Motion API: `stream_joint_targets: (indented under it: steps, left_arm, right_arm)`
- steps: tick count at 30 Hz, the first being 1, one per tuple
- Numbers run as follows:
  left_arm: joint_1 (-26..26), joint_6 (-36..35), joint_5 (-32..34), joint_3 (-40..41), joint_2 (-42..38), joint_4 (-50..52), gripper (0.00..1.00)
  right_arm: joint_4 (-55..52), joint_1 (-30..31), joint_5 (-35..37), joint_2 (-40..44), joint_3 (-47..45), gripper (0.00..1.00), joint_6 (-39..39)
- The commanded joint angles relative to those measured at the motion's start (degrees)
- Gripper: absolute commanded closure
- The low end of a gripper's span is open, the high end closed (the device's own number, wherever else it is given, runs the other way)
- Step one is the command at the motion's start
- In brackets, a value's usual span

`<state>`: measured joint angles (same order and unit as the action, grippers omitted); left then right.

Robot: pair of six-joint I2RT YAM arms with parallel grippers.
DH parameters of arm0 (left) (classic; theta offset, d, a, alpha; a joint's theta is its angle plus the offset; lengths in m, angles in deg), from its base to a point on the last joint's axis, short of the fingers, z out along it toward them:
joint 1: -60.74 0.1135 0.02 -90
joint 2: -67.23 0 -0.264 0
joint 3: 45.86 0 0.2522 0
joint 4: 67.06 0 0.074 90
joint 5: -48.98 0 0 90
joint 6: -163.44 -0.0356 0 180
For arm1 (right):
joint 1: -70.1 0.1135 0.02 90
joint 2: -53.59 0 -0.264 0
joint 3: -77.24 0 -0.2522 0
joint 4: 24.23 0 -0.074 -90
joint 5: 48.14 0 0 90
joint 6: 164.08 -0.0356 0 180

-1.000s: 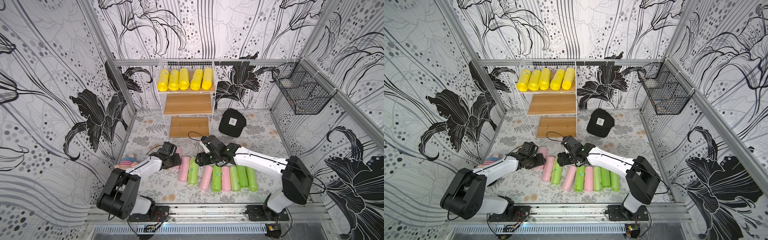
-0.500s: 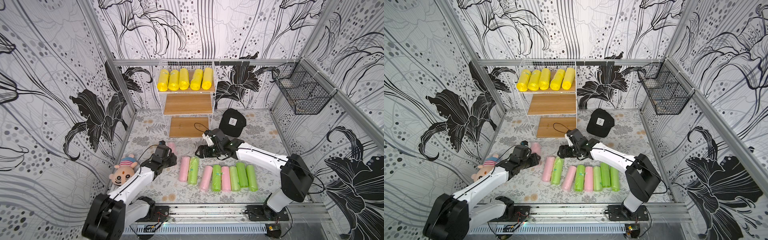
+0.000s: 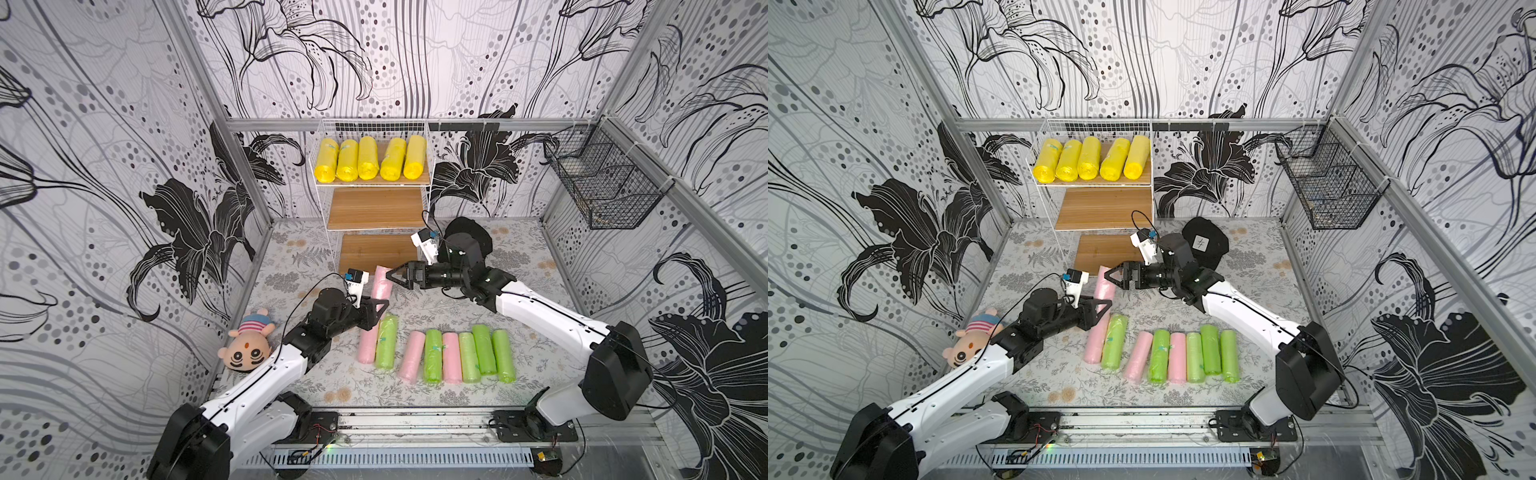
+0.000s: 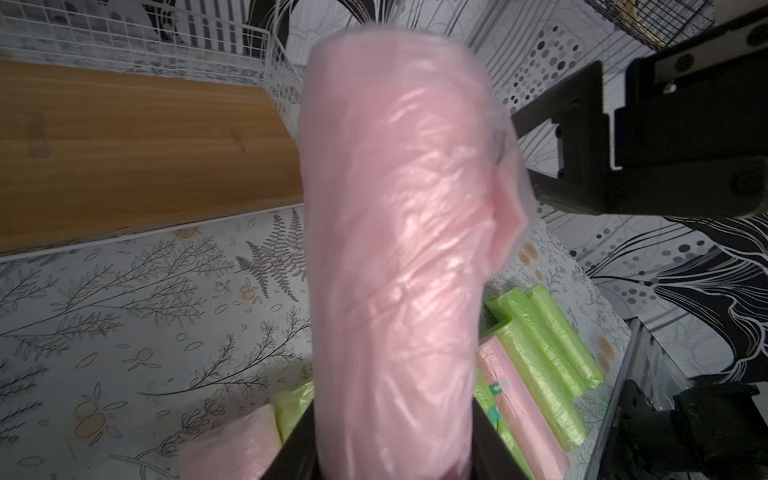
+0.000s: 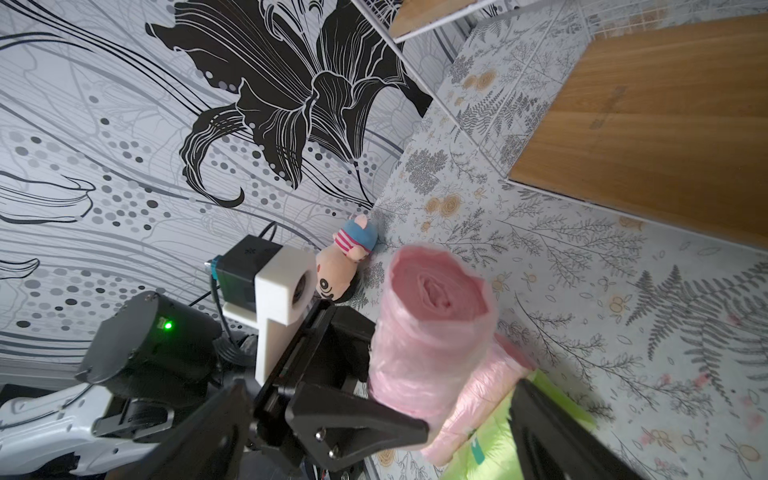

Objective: Sort the rolls of trash bags by color and place them on the shelf
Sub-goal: Pick up the roll of trash bags from the center of the board.

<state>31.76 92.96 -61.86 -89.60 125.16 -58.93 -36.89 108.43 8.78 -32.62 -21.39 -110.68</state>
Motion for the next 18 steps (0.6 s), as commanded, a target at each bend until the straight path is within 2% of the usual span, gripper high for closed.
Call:
stream_joint_targets:
  steps: [1,7,18]
  left_arm:
    - [-1.03,-2.34,-4.6,-1.57,0.03,-9.27,0.76]
    - [-2.52,-4.4,-5.23,-2.2,0.85,-8.19,0.75]
    - [-2.76,-4.01,-1.95,-2.85,1.39,-7.52,0.74]
  right_arm:
    - [-0.35,-0.07,-0.31,0.02,1.1,0.0,1.02]
    - [3.99,-0.02,-4.62,-2.08,1.16,0.04,-1.9]
    - [4.66,-0.2,-5.01,-4.02,0.34,0.54,-4.83]
